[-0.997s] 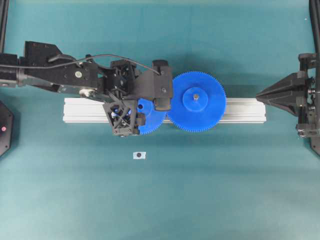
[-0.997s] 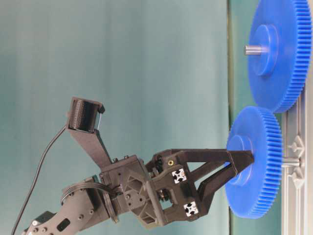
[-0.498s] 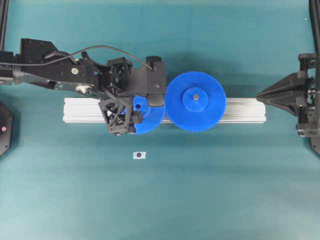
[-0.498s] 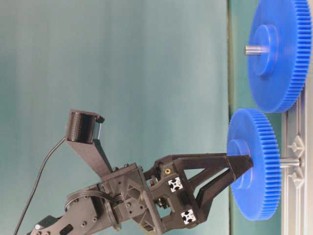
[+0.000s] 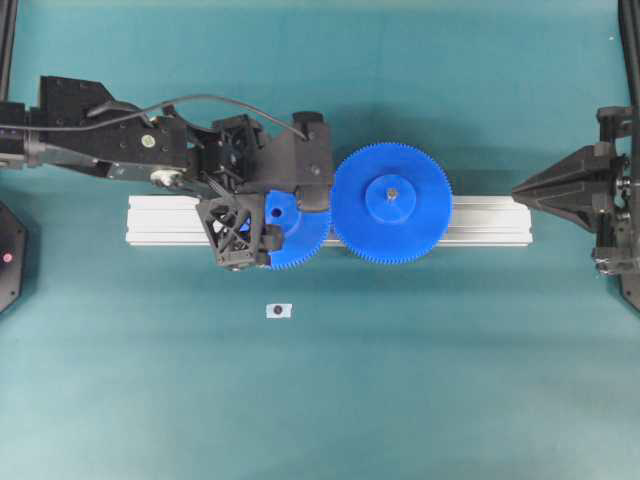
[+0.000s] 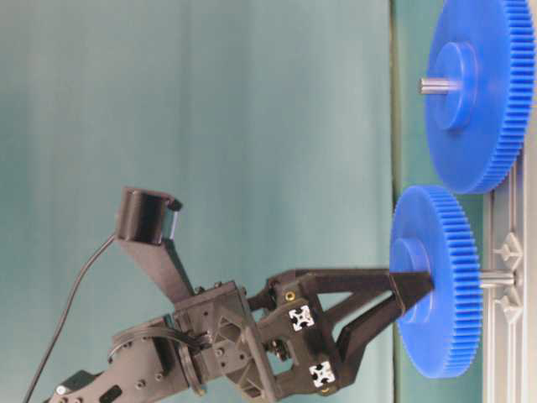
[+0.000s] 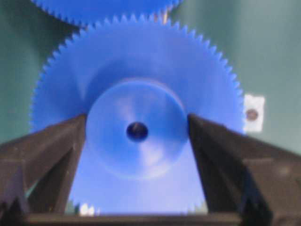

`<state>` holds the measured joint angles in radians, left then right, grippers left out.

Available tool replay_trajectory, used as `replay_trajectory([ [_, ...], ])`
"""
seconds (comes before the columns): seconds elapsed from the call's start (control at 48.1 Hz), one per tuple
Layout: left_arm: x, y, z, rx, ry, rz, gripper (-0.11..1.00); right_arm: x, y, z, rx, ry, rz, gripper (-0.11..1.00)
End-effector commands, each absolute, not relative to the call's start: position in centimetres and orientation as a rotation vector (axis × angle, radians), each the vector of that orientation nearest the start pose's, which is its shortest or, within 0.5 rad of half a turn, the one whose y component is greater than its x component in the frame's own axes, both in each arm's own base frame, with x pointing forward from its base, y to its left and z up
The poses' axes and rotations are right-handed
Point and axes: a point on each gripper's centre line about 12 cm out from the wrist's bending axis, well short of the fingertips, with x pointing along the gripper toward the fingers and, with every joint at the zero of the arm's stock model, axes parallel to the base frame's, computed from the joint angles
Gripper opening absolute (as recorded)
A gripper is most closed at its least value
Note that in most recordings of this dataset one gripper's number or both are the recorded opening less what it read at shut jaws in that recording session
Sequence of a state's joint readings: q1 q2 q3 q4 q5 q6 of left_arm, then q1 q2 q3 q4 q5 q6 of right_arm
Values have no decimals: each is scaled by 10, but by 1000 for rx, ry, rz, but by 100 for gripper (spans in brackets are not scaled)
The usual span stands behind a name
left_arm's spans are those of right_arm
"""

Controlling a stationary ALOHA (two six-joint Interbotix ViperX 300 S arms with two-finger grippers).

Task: Insert the small gear onto the shaft.
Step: 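Align the gear hole with the shaft and push it on, meshing teeth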

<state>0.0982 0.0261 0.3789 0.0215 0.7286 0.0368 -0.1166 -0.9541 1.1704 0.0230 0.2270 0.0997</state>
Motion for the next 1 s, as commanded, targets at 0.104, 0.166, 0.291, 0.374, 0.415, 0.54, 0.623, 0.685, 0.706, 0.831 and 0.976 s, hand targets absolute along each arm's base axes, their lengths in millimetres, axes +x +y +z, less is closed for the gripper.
replay_trajectory([
  [0.104, 401, 43, 232, 9, 1044, 77, 84, 191, -22, 239, 157, 418, -139, 17],
  [0.166, 406, 43, 238, 8, 1025, 77, 84, 190, -22, 239, 157, 416, -139, 17],
  [0.291, 410, 43, 245, 10, 1005, 77, 84, 190, -22, 239, 157, 416, -139, 17],
  [0.374, 412, 44, 243, 11, 1010, 79, 84, 190, -22, 238, 157, 419, -139, 17],
  [0.415, 413, 44, 240, 4, 1016, 80, 84, 190, -22, 239, 157, 416, -138, 17],
  [0.54, 413, 43, 228, -2, 1046, 80, 84, 190, -22, 238, 157, 418, -139, 17],
  [0.623, 413, 43, 219, -5, 1071, 80, 84, 190, -22, 238, 157, 418, -138, 17],
  [0.685, 415, 43, 213, -12, 1081, 83, 84, 190, -22, 238, 157, 418, -139, 17],
  [0.706, 416, 43, 212, -15, 1081, 85, 84, 190, -22, 238, 157, 420, -138, 17],
  [0.831, 422, 44, 205, -30, 1074, 94, 84, 190, -22, 237, 157, 421, -138, 17],
  [0.976, 425, 44, 210, -29, 1063, 94, 84, 188, -22, 238, 158, 412, -139, 17],
])
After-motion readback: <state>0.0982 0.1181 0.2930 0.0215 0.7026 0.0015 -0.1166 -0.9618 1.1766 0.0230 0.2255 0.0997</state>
